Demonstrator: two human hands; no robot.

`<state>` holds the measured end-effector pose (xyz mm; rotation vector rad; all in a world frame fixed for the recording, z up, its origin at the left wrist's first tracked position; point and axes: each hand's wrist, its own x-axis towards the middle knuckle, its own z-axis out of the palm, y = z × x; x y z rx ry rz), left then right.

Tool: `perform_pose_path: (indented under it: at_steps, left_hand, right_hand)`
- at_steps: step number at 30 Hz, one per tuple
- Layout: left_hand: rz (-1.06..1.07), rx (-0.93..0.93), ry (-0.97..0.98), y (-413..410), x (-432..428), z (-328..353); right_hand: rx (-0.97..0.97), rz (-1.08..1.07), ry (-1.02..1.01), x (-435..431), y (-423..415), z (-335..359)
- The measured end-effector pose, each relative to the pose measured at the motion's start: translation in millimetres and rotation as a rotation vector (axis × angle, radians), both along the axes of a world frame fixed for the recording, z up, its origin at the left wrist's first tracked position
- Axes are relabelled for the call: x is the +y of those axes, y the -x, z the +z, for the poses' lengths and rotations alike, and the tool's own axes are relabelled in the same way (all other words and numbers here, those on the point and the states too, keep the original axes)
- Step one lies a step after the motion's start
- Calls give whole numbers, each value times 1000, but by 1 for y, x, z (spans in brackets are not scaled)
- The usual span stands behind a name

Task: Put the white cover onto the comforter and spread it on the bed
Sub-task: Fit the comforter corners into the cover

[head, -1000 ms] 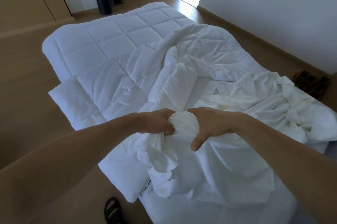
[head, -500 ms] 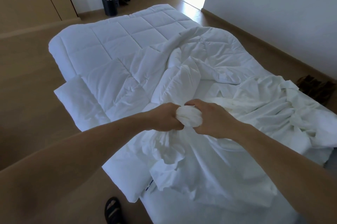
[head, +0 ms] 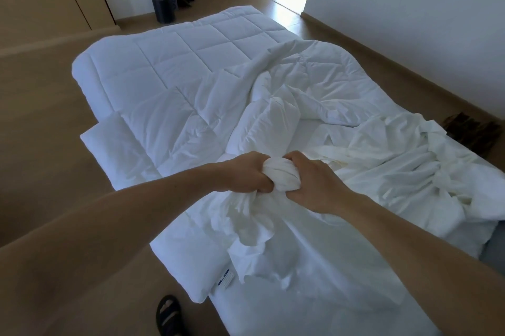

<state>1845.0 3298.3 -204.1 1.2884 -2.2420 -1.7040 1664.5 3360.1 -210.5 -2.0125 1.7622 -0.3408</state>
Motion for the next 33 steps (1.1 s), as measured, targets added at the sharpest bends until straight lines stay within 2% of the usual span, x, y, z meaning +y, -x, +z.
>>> perform_pose_path:
  at_steps: [5, 9, 11, 14, 18, 22, 28, 33]
  left_hand:
    - [-124, -126, 32, 2, 3, -1]
    - [-229, -281, 230, 8, 0, -4]
    - [-262, -311, 336, 10, -2, -5]
    - [-237, -264, 376, 7, -5, -7]
    - [-254, -247, 328, -2, -11, -4]
    - [-288, -230, 327, -5, -17, -1]
    - [-262, -157, 203, -1, -11, -6]
    - [-166, -104, 187, 5, -6, -6]
  right_hand:
    - [-111, 26, -240, -8, 3, 8]
    - [-301, -50, -491, -9, 3, 13]
    - [-278, -13, -618, -10, 2, 19]
    - [-108, 10, -567, -14, -3, 20]
    - [-96, 26, -498, -14, -8, 17]
    - [-161, -1, -506, -13, -4, 14]
    - [-447, -148, -679, -13, 8, 20]
    - [-508, -91, -698, -20, 15, 30]
